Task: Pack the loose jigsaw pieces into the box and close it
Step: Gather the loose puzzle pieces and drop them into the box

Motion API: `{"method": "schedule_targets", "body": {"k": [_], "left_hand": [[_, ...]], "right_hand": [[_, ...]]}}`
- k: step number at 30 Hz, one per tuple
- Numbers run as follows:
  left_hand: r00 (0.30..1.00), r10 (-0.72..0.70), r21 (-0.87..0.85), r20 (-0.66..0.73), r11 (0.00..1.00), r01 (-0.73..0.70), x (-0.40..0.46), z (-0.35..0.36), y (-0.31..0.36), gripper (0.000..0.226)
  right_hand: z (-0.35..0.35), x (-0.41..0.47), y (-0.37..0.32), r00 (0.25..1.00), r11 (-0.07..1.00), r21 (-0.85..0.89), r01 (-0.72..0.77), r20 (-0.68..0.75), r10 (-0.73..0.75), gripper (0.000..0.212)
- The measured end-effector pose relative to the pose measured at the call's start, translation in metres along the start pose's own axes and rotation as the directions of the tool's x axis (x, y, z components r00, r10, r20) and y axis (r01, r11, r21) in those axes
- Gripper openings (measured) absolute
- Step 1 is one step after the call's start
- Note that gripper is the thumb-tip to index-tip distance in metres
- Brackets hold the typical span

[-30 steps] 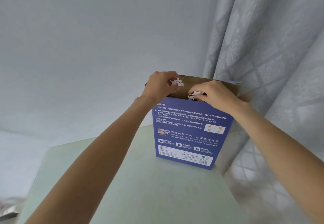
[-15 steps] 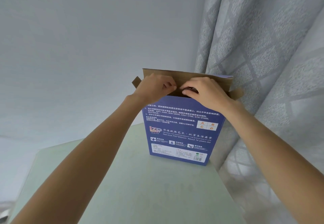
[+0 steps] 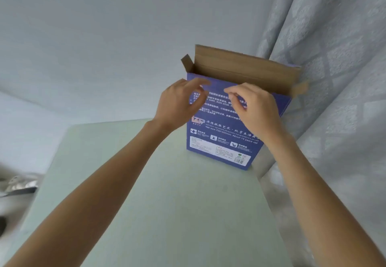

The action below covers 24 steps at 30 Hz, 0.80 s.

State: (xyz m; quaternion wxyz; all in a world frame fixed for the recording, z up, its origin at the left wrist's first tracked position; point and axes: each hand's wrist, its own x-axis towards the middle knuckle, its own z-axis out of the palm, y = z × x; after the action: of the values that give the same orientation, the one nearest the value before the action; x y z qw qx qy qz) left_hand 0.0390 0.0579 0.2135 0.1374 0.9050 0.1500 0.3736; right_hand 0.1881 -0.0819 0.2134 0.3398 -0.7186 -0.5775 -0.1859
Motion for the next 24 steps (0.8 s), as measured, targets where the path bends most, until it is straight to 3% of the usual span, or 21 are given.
{"method": "schedule_targets", "body": {"k": [4,8,11,13,17,20,24], "left_hand": [[0.927,-0.343,-0.106,0.149,0.927,0.360,-0.110,-0.020,0.005,0.026],[0.706,-0.626,0.012,0.332,0.751,0.660,-0.239,-0.035,0.002,0.024],[0.550,-0.726,0.131,0.413,0.644,0.753,-0.323,-0.045,0.002,0.028],[0.466,-0.781,0.221,0.415,0.584,0.781,-0.376,-0.048,0.008,0.032],[0.284,-0.862,0.340,0.420,0.440,0.831,-0.457,-0.042,0.030,0.046],[0.229,-0.858,0.343,0.459,0.410,0.845,-0.491,-0.033,0.047,0.048],[0.287,-0.850,0.322,0.442,0.449,0.834,-0.508,-0.026,0.057,0.045]], "right_hand": [[0.035,-0.092,-0.055,0.989,0.988,0.150,-0.028,0.145,0.006,0.024],[0.079,-0.192,-0.101,0.887,0.960,0.237,-0.149,0.462,0.024,0.020],[0.100,-0.253,-0.132,0.720,0.946,0.211,-0.248,0.693,0.033,0.026],[0.110,-0.287,-0.152,0.564,0.952,0.174,-0.252,0.826,-0.002,0.032],[0.116,-0.339,-0.185,0.297,0.976,0.071,-0.207,0.955,-0.007,0.043],[0.108,-0.370,-0.202,0.280,0.971,-0.030,-0.239,0.955,0.099,0.039],[0.103,-0.391,-0.218,0.361,0.957,-0.066,-0.284,0.917,0.170,0.032]]}}
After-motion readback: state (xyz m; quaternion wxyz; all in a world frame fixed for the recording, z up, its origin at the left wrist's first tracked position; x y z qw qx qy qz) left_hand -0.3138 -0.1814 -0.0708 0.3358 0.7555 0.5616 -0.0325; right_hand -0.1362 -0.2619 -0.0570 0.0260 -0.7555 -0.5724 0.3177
